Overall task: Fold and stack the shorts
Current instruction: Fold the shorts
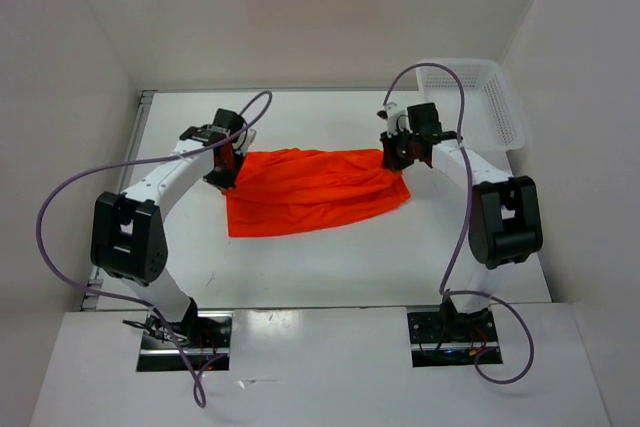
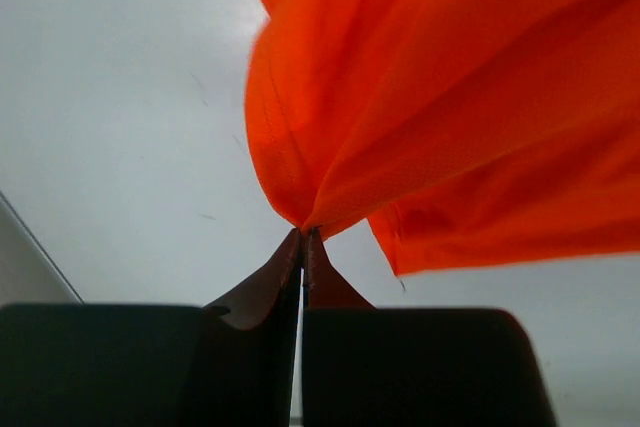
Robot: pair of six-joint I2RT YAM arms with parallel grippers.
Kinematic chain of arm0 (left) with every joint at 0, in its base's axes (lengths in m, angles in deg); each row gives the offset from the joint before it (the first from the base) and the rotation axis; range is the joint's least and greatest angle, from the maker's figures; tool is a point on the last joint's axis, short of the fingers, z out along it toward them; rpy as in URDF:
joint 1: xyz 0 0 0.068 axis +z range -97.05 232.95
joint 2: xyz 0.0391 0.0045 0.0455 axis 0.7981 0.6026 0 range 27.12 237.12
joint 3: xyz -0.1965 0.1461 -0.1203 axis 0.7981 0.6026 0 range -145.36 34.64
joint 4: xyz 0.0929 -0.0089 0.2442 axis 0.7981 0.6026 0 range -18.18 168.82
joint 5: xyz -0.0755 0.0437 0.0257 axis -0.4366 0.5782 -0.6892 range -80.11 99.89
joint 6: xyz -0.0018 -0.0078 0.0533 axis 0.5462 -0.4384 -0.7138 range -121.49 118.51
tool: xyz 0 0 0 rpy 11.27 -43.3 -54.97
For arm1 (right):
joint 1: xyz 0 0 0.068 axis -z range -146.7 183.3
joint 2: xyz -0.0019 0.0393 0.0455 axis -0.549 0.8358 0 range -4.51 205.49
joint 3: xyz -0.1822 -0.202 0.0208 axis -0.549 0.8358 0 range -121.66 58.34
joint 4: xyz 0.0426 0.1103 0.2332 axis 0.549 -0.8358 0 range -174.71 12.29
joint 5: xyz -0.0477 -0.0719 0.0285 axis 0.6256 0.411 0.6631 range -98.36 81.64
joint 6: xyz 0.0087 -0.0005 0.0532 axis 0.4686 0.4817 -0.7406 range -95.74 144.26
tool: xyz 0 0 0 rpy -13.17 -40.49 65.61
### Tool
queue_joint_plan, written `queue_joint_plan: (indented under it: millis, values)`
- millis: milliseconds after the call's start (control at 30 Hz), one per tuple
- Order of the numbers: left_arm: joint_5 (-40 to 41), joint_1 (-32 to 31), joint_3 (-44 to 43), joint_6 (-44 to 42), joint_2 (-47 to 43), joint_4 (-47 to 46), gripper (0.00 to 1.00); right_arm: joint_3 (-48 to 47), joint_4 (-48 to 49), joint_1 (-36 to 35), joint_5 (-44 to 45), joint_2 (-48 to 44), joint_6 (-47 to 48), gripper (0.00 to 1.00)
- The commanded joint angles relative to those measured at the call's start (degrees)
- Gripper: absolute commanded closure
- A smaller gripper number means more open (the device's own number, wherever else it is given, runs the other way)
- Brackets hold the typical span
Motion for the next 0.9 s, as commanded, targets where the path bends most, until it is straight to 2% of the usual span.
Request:
queue_joint_plan:
  millis: [0,133,233,367,467,867]
  values:
    - [-3.4,-2.9,4.7,-0.2,-4.1,3.4,1.00,3.8,3.4,0.4,-1.4,-8.7,7.7,1.00]
    - [-4.6,-6.1,10.5,-0.2,-4.1,4.2,1.00,12.3,3.9,-1.4,0.0,-12.7,12.1,1.00]
    - [-3.2,-7.1,11.0,-0.2,-3.5,4.2,1.00,16.1,4.5,-2.2,1.5,-14.6,12.8,1.00]
    - [-1.5,-5.6,8.0,-0.2,-3.5,4.2,1.00,16.7,6.0,-2.2,5.2,-16.5,12.2,1.00]
    - [-2.0,-2.6,4.8,-0.2,-3.5,4.9,1.00,15.5,4.2,0.5,3.8,-17.1,13.4,1.00]
    - [-4.7,-2.0,8.0,-0.2,-5.3,6.7,1.00,20.0,3.0,1.5,4.4,-20.2,20.1,1.00]
